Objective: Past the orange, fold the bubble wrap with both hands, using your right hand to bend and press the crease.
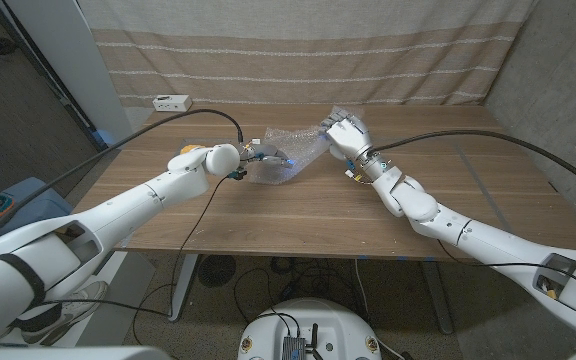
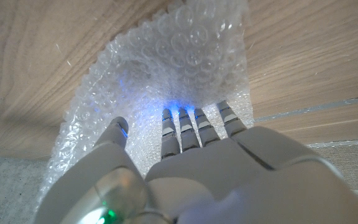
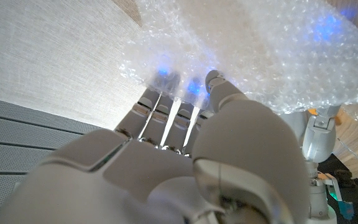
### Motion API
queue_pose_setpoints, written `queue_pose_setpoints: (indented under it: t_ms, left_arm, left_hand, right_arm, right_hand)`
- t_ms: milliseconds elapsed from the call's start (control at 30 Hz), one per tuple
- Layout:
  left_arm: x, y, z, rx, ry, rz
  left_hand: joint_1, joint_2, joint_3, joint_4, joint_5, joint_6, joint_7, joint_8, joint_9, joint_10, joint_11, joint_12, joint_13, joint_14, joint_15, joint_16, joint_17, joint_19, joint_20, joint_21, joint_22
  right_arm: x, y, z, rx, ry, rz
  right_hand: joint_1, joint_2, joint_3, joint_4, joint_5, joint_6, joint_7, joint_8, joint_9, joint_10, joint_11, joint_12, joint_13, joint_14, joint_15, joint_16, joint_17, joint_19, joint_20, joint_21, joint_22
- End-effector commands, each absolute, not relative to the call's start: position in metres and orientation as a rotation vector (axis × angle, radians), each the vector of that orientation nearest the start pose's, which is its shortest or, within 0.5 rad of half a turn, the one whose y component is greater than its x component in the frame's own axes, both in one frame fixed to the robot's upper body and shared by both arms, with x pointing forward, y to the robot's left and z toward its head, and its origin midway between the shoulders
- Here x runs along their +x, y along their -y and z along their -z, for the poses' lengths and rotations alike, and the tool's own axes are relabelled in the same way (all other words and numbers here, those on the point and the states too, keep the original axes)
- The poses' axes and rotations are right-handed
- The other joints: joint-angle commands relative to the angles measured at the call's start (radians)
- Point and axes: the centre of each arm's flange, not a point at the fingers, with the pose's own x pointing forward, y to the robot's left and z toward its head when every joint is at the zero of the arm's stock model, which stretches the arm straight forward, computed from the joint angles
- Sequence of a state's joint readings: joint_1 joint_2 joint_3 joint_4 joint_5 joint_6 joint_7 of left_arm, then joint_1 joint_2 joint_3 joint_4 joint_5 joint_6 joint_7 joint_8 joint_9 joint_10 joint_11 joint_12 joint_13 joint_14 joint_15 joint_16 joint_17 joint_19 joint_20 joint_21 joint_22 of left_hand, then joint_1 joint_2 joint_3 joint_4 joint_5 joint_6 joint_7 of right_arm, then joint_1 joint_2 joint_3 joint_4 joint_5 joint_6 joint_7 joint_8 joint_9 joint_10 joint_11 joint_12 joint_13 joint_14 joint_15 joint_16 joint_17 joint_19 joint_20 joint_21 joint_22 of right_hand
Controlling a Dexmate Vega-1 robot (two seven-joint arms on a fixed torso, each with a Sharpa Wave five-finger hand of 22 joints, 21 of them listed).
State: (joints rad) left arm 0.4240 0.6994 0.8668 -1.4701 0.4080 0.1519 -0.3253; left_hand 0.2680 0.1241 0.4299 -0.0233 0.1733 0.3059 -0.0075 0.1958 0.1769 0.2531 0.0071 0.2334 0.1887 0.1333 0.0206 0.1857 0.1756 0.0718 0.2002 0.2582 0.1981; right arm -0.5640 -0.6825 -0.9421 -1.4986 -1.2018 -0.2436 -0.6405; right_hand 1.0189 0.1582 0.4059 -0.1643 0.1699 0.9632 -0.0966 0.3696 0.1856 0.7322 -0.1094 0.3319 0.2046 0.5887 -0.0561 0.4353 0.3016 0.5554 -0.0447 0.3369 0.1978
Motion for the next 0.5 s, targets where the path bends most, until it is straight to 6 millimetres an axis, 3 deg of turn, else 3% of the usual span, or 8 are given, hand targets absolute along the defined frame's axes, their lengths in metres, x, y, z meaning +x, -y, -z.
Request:
queue_pose_setpoints:
  t_ms: [33,500]
  left_arm:
    - [0.671,-0.19,-0.029,1.501,0.352,0.325]
    - [0.669,-0.195,-0.027,1.485,0.354,0.324]
  left_hand:
    - [-0.011,-0.004,-0.001,0.007,0.0,0.002,0.001,-0.003,0.002,0.003,0.0,-0.003,0.004,0.004,-0.006,0.0,0.001,-0.001,0.0,-0.004,0.002]
    - [-0.022,-0.012,-0.006,0.009,0.0,0.001,0.001,-0.006,0.002,0.005,0.002,-0.005,0.004,0.005,-0.014,0.0,0.001,-0.001,-0.004,-0.006,0.002]
  right_arm:
    - [0.602,0.112,-0.034,-1.816,1.483,0.461]
    - [0.615,0.085,-0.036,-1.776,1.584,0.373]
  right_hand:
    - [0.011,-0.002,0.006,-0.001,0.007,0.008,-0.002,-0.001,0.004,0.004,-0.007,-0.004,0.001,-0.001,-0.17,-0.005,0.002,0.003,-0.007,0.006,0.002]
    - [0.015,-0.004,0.006,-0.001,0.008,0.013,-0.005,-0.004,0.004,0.003,-0.011,-0.009,0.001,0.0,-0.172,-0.006,0.003,0.003,-0.009,0.008,0.001]
